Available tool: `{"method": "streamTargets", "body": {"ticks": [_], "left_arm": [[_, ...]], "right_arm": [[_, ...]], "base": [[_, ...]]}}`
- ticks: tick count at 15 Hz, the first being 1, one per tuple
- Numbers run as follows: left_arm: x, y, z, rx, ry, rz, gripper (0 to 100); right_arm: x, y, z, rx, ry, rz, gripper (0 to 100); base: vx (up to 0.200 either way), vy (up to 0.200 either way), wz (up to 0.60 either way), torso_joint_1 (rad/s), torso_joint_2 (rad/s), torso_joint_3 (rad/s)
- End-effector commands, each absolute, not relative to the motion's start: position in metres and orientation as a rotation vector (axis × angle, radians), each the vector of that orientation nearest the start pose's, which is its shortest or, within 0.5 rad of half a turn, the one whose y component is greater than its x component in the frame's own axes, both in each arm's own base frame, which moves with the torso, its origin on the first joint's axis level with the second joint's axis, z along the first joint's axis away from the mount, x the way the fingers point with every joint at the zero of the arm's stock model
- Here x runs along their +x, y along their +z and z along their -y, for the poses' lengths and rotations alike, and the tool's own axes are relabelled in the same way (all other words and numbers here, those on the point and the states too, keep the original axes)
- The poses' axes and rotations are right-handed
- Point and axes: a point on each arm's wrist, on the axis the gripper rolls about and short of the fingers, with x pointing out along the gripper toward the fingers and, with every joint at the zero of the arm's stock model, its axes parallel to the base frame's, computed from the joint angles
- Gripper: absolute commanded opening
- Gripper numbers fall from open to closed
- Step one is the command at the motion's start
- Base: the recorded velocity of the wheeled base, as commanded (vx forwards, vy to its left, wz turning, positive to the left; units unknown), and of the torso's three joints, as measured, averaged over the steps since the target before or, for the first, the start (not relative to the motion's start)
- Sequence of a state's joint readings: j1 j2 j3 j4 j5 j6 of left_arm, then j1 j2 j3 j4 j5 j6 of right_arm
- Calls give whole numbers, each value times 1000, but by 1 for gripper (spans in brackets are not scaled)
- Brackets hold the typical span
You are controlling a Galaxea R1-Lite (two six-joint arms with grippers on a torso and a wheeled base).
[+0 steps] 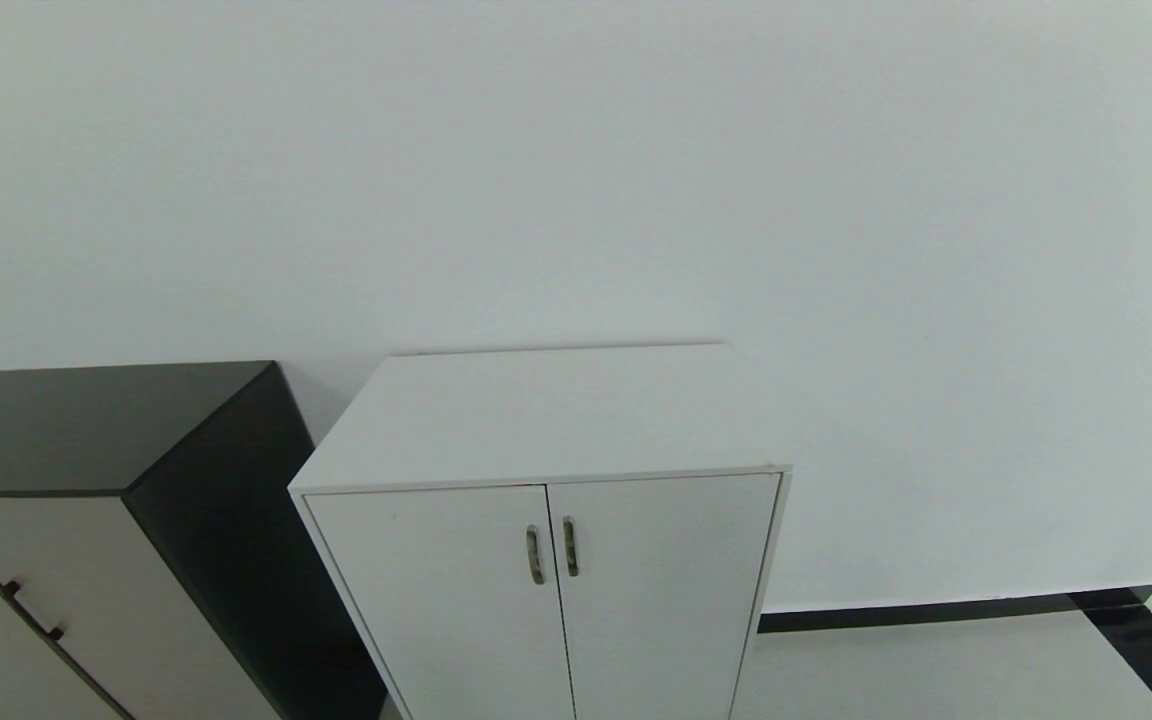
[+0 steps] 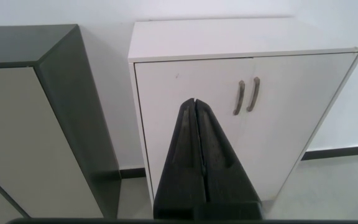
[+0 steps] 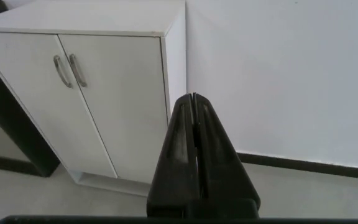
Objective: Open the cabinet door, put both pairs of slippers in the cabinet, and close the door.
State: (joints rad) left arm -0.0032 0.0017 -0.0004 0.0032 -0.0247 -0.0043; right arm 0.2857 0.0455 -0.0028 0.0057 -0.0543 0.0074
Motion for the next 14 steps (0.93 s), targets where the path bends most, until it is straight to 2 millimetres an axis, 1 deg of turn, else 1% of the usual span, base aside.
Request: {"method": "streamTargets", "body": {"ticks": [1, 2, 3, 4, 5, 7, 14], "left_arm": [[-23, 76, 0, -5, -28, -3, 0], [-23, 76, 0, -5, -28, -3, 0], [-23, 76, 0, -5, -28, -3, 0], [-23, 75, 0, -5, -28, -5, 0], [-23, 75, 0, -5, -28, -5, 0], [-23, 75, 0, -5, -28, -5, 0], [-23, 75, 0, -3, -21, -3, 0]], "right_arm": [[-17, 77, 6, -4, 225, -71, 0], [-15, 78, 5, -9, 194, -99, 0], [-11, 78, 2, -19, 60, -160, 0], [-11, 78, 2, -24, 26, -158, 0], [-17, 77, 2, -26, -13, -83, 0], [-23, 76, 1, -25, -48, -4, 0], [-23, 75, 1, -17, -48, -5, 0]], "base": [[0, 0, 0, 0, 0, 0], [0, 0, 0, 0, 0, 0], [0, 0, 0, 0, 0, 0], [0, 0, 0, 0, 0, 0], [0, 0, 0, 0, 0, 0], [0, 0, 0, 0, 0, 0], [0, 0, 0, 0, 0, 0]]}}
